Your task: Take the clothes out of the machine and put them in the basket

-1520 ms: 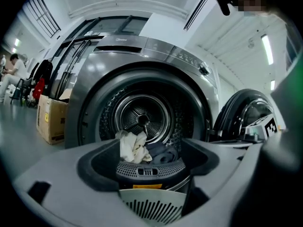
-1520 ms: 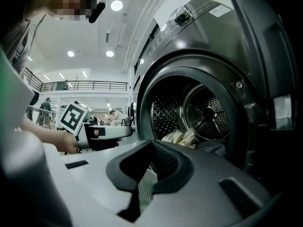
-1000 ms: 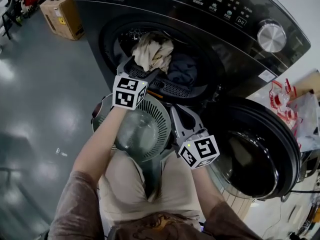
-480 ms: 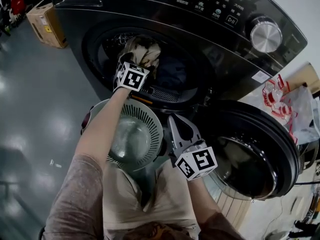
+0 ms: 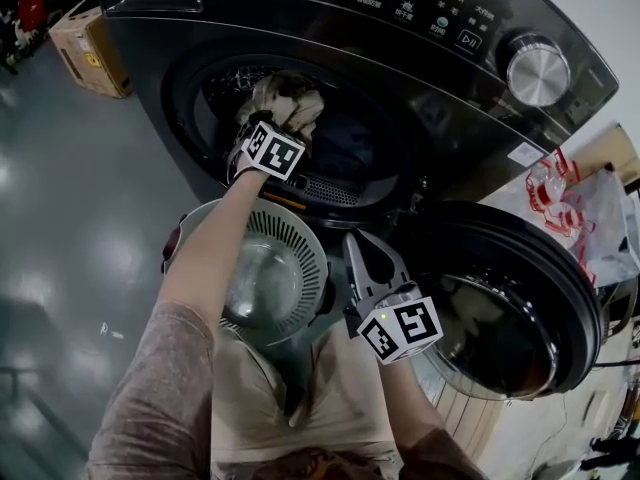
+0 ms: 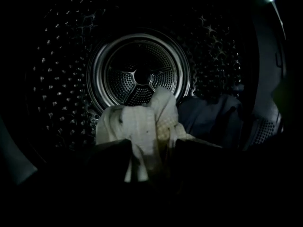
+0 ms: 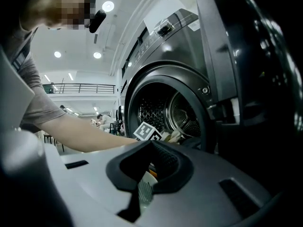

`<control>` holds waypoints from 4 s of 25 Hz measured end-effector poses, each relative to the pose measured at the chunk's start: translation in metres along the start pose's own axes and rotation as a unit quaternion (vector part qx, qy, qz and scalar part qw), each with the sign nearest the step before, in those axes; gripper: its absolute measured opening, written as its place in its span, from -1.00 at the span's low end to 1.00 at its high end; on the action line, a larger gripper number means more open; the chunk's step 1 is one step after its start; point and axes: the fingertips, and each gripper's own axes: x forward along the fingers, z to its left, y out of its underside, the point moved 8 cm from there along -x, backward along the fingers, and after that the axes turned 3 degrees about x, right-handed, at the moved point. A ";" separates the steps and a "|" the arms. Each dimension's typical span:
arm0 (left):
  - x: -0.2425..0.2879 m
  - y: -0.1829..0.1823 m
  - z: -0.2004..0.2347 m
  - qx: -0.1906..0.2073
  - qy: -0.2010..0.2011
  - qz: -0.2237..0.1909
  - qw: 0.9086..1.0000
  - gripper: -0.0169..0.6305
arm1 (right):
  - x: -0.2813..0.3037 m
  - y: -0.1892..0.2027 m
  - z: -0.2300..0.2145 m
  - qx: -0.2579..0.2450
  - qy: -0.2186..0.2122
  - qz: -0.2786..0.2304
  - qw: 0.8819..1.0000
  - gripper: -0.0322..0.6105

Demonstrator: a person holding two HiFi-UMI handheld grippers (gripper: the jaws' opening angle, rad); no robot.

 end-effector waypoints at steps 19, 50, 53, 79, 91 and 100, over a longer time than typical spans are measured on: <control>-0.110 0.014 0.019 -0.120 0.015 -0.076 0.990 -0.82 | 0.008 0.003 0.003 -0.004 -0.029 0.008 1.000 -0.91; -0.311 0.069 -0.037 -0.142 0.061 -0.094 0.983 -0.81 | 0.033 0.007 0.005 0.001 -0.072 0.009 0.997 -0.91; -0.311 0.073 -0.038 -0.146 0.073 -0.091 0.982 -0.75 | 0.033 0.006 0.006 0.000 -0.073 0.009 0.997 -0.91; -0.284 0.074 -0.039 -0.144 0.134 -0.075 0.978 0.18 | 0.034 0.011 0.009 0.010 -0.068 0.007 0.998 -0.91; -0.168 0.011 -0.054 -0.068 0.153 -0.126 0.978 0.32 | 0.013 0.011 0.017 -0.003 -0.059 0.018 0.998 -0.91; -0.067 -0.015 -0.079 0.000 0.180 -0.096 0.979 0.33 | 0.001 0.005 0.012 -0.005 -0.036 0.015 0.999 -0.91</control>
